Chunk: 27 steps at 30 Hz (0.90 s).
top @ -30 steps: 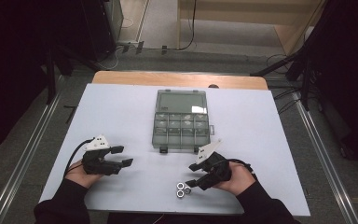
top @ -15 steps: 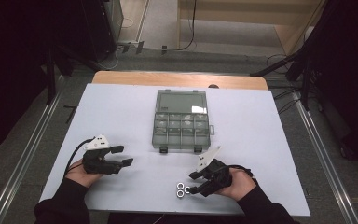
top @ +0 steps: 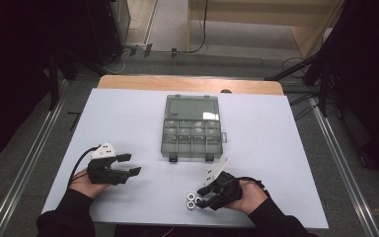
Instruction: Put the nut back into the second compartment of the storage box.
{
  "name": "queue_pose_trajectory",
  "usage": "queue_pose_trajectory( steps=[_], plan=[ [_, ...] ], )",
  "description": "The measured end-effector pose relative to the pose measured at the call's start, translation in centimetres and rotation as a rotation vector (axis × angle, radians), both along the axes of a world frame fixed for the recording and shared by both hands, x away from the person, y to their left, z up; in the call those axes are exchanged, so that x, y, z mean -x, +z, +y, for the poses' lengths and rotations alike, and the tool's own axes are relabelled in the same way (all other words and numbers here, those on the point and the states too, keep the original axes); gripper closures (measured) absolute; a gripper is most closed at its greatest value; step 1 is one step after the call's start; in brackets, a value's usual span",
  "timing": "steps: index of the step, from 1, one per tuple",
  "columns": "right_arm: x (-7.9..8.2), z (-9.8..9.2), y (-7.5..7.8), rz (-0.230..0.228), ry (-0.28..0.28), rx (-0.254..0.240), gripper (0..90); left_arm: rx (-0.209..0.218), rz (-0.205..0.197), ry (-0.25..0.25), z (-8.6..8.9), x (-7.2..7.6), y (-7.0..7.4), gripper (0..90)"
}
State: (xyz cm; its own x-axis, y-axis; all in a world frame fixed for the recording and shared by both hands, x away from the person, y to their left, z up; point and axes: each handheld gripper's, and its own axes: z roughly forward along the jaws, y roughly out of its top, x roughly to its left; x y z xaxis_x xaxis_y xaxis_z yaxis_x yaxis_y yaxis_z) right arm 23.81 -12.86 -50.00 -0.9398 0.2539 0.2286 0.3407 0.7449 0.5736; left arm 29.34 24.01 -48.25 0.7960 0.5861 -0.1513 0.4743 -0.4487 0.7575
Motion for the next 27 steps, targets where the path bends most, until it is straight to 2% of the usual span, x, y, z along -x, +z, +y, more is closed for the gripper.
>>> queue_pose_trajectory(
  steps=[14,27],
  plan=[
    [0.22,0.49,-0.19,-0.037,0.026,0.011,66.3,-0.001,0.001,0.000,-0.07,0.01,-0.05,32.8],
    [0.08,0.56,-0.14,-0.035,0.026,0.014,70.4,-0.002,0.001,-0.001,-0.08,0.00,-0.07,32.8]
  ],
)
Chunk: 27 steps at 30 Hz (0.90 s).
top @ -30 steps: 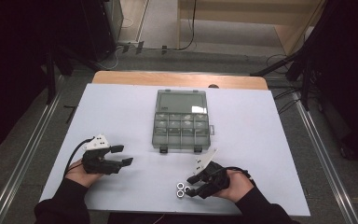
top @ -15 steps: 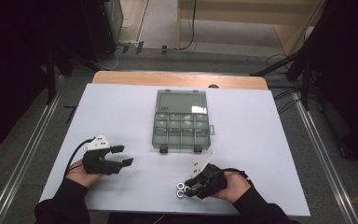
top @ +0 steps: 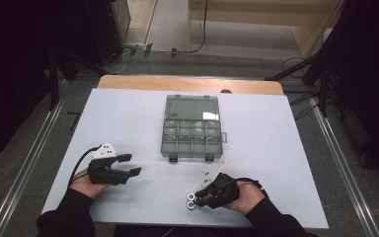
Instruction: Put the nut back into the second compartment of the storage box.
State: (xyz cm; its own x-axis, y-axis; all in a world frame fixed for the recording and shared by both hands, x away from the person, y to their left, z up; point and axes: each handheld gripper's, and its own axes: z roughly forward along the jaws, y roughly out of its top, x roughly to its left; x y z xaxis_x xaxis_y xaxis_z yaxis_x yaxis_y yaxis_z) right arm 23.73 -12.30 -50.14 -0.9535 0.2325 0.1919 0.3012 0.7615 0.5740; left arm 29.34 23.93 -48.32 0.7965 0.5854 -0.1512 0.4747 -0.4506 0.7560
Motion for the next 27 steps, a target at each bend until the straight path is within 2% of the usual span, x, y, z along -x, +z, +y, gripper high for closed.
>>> queue_pose_trajectory(
  steps=[4,17,19,27],
  plan=[
    [-0.18,-0.04,-0.02,0.011,-0.004,-0.007,70.7,0.000,0.000,0.000,0.00,0.01,0.00,32.8],
    [-0.31,-0.12,0.32,0.047,-0.033,0.013,71.2,-0.002,-0.001,-0.002,0.00,0.02,0.00,32.8],
    [-0.37,-0.22,0.34,0.066,-0.033,0.015,71.2,-0.002,-0.001,-0.001,0.02,0.02,0.01,32.8],
    [-0.67,-0.72,0.82,0.061,-0.077,-0.001,71.3,-0.004,-0.002,-0.002,0.03,0.01,0.02,32.8]
  ],
)
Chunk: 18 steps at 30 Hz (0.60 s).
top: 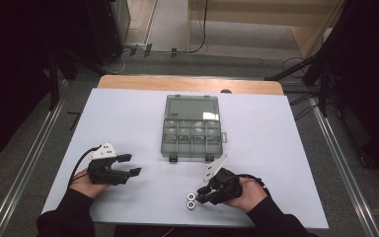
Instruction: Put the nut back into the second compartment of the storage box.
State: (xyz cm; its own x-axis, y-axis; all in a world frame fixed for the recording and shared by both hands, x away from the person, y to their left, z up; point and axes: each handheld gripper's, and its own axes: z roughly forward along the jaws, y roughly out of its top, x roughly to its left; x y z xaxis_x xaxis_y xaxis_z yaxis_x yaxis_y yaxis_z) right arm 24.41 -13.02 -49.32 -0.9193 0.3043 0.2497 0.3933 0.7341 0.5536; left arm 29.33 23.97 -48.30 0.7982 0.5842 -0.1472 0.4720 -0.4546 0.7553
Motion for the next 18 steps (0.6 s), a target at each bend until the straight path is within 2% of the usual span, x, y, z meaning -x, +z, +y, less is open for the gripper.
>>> queue_pose_trajectory(
  steps=[4,6,8,13,18],
  plan=[
    [-0.1,-0.2,0.3,-0.008,-0.028,-0.004,71.3,0.001,0.000,0.001,0.0,0.0,0.0,32.8],
    [-0.2,-0.2,0.4,0.011,-0.040,-0.013,71.3,0.000,0.000,0.000,0.0,0.0,0.0,32.8],
    [-0.4,-0.4,0.4,0.007,-0.064,-0.016,71.3,-0.001,0.000,0.000,0.0,0.0,0.0,32.8],
    [-0.9,-0.8,0.6,0.039,-0.124,-0.031,71.3,-0.001,0.001,0.000,0.0,0.0,0.0,32.8],
    [-1.4,-0.9,1.0,0.049,-0.175,-0.033,71.3,-0.001,0.000,0.001,0.0,0.0,0.0,32.8]
  ],
)
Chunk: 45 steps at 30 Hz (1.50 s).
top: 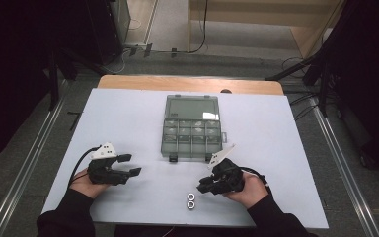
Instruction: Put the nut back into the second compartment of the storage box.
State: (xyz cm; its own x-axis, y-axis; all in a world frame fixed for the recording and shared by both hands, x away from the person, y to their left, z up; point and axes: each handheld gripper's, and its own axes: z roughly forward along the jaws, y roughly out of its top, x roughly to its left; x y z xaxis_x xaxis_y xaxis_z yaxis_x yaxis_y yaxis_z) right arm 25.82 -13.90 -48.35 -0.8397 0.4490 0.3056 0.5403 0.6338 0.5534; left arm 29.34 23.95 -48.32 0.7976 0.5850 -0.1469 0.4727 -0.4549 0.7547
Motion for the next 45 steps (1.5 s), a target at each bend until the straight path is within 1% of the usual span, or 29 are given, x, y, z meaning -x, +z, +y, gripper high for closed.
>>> queue_pose_trajectory(
  steps=[4,10,11,23,24,29,30,36,38,43,45],
  plan=[
    [-0.3,0.0,0.4,-0.012,-0.023,-0.004,71.3,-0.001,0.001,0.000,0.0,0.0,0.0,32.8],
    [-1.2,0.3,0.9,0.001,-0.064,-0.008,71.3,-0.001,0.000,0.000,0.0,0.0,0.0,32.8],
    [-1.3,0.3,1.0,-0.001,-0.066,-0.004,71.3,0.000,0.001,0.000,0.0,0.0,0.0,32.8],
    [-2.8,0.7,2.1,0.000,-0.094,-0.033,71.3,0.001,0.001,0.004,0.0,0.0,0.0,32.8],
    [-2.9,0.7,2.2,-0.001,-0.090,-0.030,71.3,0.000,0.001,0.003,0.0,0.0,0.0,32.7],
    [-3.6,1.2,3.0,-0.030,-0.089,-0.033,71.3,0.004,0.002,0.004,0.0,0.0,-0.1,32.8],
    [-3.8,1.4,3.1,-0.036,-0.085,-0.030,71.3,0.005,0.002,0.005,0.0,0.0,-0.1,32.8],
    [-5.0,1.8,3.7,-0.028,-0.098,-0.038,71.3,0.000,0.003,0.000,0.1,0.0,-0.1,32.8],
    [-5.4,1.9,3.9,-0.028,-0.091,-0.050,71.3,0.006,0.005,0.004,0.0,0.0,-0.1,32.8],
    [-6.6,1.9,4.5,-0.035,-0.108,-0.046,71.3,0.004,0.006,0.003,0.1,0.0,-0.1,32.8],
    [-7.2,2.0,4.6,-0.030,-0.119,-0.043,71.3,0.003,0.006,0.001,0.1,0.0,-0.1,32.7]
  ],
)
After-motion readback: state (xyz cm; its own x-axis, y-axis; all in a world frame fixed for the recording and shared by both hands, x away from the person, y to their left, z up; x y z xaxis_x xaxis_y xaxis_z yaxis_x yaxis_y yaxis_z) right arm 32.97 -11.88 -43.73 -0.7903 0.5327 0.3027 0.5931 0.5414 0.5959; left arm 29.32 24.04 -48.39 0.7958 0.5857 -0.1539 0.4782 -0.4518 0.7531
